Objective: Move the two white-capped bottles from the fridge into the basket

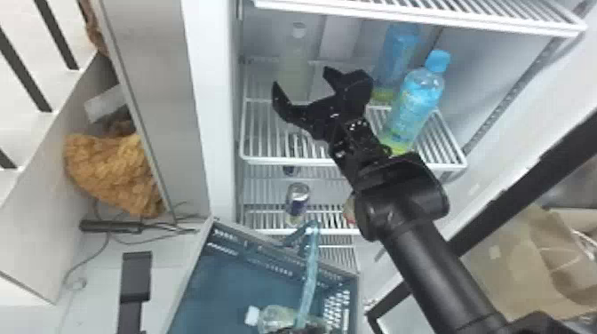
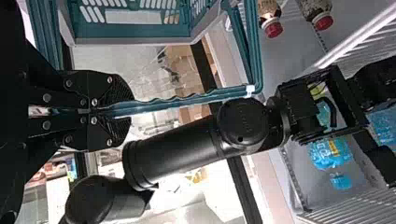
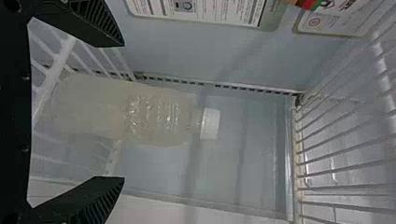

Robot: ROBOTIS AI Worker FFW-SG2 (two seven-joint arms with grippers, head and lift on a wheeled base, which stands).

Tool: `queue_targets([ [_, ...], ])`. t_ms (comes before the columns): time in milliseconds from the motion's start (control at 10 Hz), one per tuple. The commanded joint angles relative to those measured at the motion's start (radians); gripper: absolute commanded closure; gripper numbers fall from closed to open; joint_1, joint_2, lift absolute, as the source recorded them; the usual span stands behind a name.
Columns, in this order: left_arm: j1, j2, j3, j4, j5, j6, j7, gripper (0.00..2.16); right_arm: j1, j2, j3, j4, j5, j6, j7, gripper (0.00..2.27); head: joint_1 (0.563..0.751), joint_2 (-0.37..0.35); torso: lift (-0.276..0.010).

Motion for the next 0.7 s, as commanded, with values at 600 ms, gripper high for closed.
queue_targets([
  [600, -0.03, 0.005, -0.027, 0.02, 0.004, -0.005, -0.002, 1.19, -0.153, -0.003, 0.1, 0.155, -0.049, -0.023, -0.035, 0.0, 0.695, -0.141, 0.0],
])
